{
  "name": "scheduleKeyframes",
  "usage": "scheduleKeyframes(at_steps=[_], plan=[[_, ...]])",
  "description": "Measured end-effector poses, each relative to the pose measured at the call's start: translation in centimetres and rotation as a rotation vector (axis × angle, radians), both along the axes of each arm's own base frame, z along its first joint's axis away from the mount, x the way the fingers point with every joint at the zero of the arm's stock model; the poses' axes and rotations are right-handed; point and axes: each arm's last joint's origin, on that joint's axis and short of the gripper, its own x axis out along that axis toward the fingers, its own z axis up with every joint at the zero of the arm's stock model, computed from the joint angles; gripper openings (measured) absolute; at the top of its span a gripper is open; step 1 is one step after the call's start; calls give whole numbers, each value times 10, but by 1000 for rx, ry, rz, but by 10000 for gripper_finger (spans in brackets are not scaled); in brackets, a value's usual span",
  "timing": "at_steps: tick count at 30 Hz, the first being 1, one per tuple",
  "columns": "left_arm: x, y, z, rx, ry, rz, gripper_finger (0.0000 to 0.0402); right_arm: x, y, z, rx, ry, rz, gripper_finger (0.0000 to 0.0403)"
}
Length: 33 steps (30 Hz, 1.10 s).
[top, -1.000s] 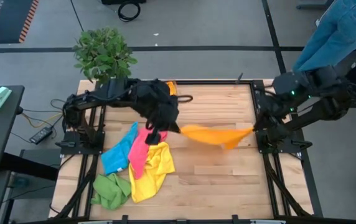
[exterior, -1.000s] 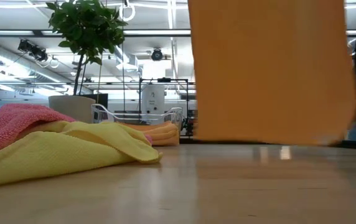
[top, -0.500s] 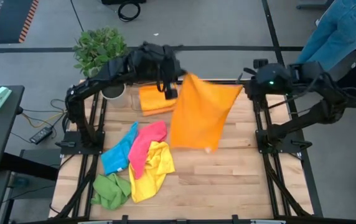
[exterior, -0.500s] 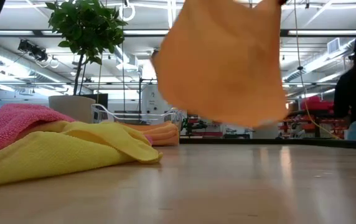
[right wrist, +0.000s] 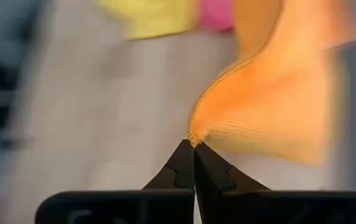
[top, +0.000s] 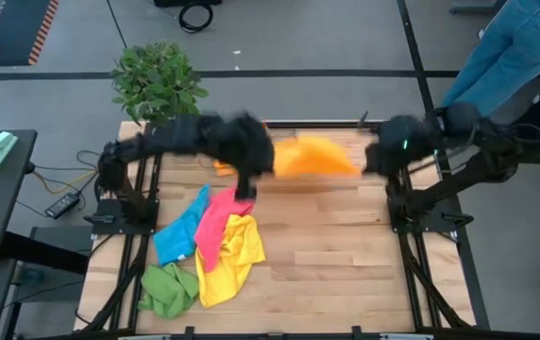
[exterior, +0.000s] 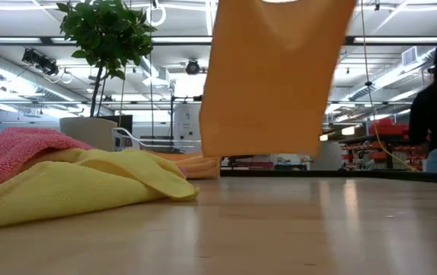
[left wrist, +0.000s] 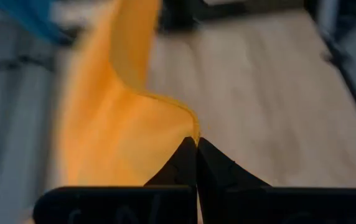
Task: Fold microfiber towels
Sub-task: Fold the orange microfiber cloth
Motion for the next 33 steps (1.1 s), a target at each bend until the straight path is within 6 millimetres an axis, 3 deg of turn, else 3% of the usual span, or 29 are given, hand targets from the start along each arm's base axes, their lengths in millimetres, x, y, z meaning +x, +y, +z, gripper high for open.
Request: scheduleKeyframes(at_steps=[3, 6, 9, 12, 15, 18, 22, 27, 33], plan=[[15, -50, -43, -36, 72, -98, 2, 9, 38, -30, 170, 180, 2, 3], [26, -101, -100, -85, 59, -169, 2, 13, 79, -77, 197, 368, -10, 3], [24, -142, -159, -167, 1, -197, 2, 14, 121, -130, 268, 447, -20, 3], [13, -157, -199, -313, -24, -84, 2, 14, 160, -167, 426, 441, -10, 3], [2, -154, -205, -393, -66, 8, 2, 13, 183, -188, 524, 436, -51, 3], [-1, -151, -207, -404, -61, 69, 2, 14, 186, -195, 523, 458, -104, 3], [2, -144, -210, -386, -67, 106, 2, 19, 168, -201, 411, 447, -225, 3], [12, -123, -225, -338, -30, 183, 3, 27, 149, -218, 388, 482, -250, 3], [22, -95, -223, -279, -71, 176, 2, 20, 130, -231, 269, 563, -289, 3]])
